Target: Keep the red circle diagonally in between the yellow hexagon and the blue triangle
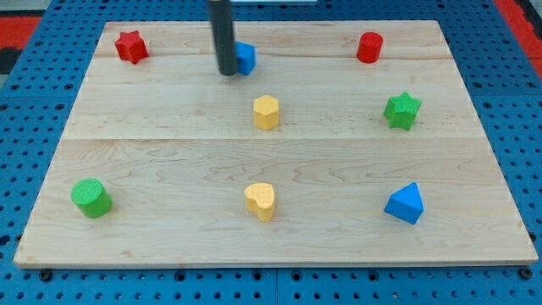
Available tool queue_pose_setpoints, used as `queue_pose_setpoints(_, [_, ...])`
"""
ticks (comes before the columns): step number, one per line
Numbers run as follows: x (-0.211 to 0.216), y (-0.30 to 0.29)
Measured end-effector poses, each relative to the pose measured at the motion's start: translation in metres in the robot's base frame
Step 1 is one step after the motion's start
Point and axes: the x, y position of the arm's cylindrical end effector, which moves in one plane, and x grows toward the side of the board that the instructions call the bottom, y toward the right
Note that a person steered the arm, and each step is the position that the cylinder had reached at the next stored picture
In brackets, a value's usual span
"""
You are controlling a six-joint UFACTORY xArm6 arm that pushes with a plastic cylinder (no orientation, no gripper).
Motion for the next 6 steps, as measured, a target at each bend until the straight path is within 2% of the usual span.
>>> queue_pose_setpoints(1, [-0.018,0.003])
queue_pose_setpoints(2, [0.006,0.03])
queue_pose_setpoints(3, [0.002,0.047])
queue_pose_setpoints(4, [0.0,0.09])
queue_pose_setpoints(6, [-0.001,0.11])
